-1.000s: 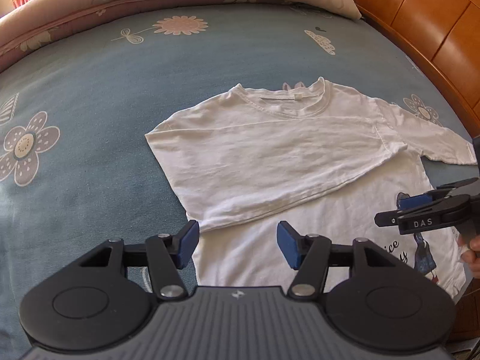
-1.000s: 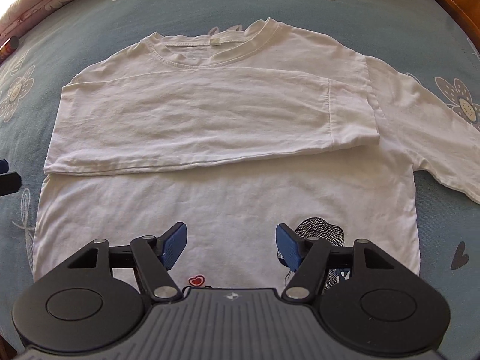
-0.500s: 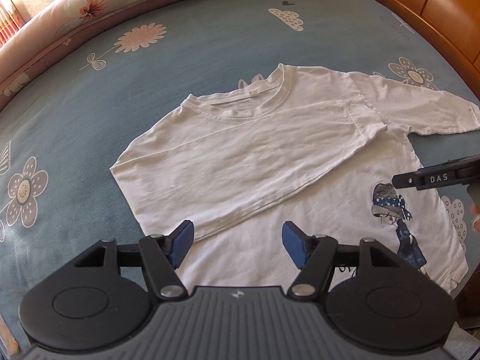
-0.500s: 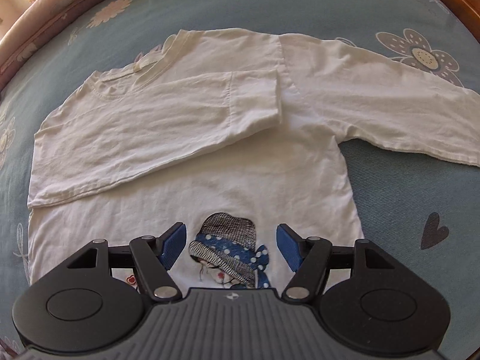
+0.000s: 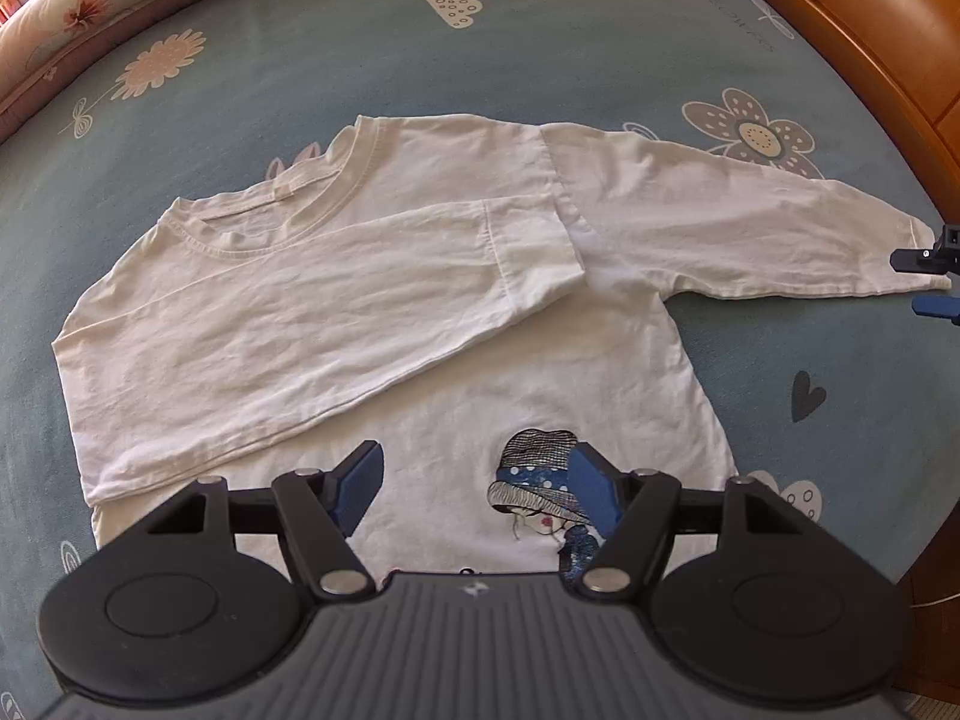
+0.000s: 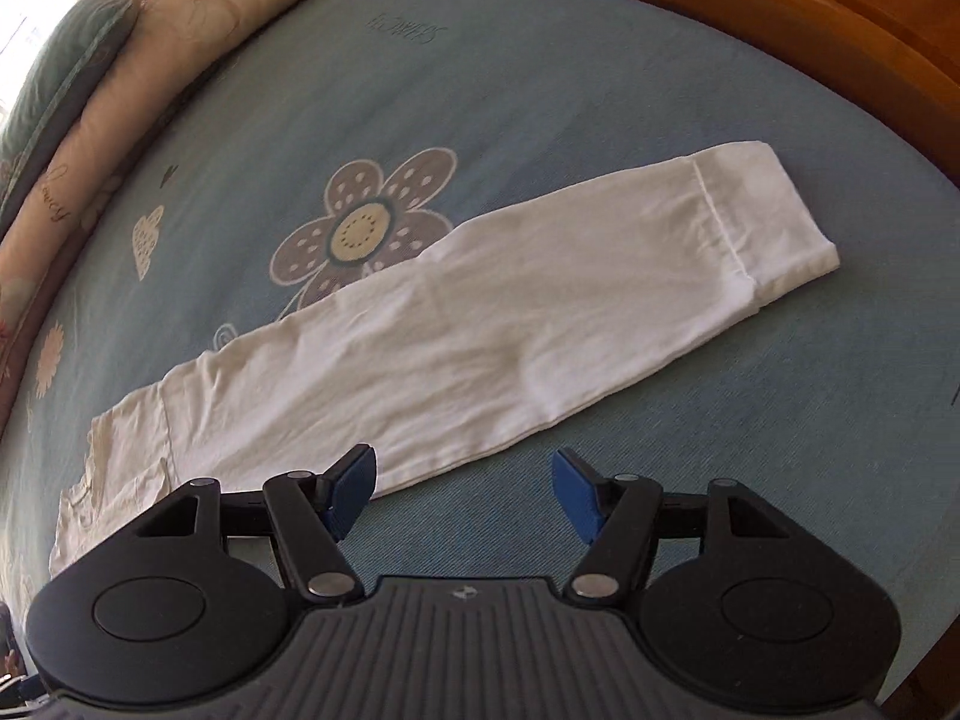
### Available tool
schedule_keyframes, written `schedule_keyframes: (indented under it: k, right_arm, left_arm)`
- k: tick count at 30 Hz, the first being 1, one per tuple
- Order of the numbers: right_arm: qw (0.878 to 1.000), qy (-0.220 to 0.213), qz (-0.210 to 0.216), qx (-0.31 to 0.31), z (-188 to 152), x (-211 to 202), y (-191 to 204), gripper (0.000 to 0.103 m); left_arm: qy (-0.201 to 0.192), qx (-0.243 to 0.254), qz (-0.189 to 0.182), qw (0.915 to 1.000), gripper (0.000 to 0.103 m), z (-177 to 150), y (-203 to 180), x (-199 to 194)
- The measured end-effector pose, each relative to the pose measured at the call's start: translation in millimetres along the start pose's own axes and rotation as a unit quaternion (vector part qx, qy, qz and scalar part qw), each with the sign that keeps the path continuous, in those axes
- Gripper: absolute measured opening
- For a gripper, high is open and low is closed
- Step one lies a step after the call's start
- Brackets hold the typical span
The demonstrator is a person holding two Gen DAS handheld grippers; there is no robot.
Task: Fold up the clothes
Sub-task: 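Grasp the other sleeve cuff with the right gripper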
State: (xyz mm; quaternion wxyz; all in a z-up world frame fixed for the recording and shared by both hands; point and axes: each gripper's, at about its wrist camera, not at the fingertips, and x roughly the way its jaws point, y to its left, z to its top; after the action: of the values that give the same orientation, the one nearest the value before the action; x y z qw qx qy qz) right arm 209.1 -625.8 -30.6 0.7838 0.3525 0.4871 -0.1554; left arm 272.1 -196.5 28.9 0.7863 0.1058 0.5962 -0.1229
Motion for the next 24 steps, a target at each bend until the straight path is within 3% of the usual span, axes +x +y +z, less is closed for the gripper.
schedule_keyframes:
  k: [5,12,19,24]
  right_arm:
    - [0.996,-0.032,0.015,0.078,24,-7,-55,0.069]
    - [0.981,-0.069,0.053,0.172,28,-7,-112,0.069]
    - [0.945,-0.096,0.12,0.29,15,4,-167,0.069]
    - [0.931,-0.109,0.153,0.314,28,17,-180,0.069]
  left_arm:
    - [0.02,0.01,-0.001,0.9997,0.071,13,-31,6]
    - [0.037,0.037,0.001,0.9986,0.071,23,-49,7]
    - [0.041,0.034,0.004,0.9986,0.071,29,-58,8]
    - [0.046,0.033,0.003,0.9984,0.071,28,-70,12]
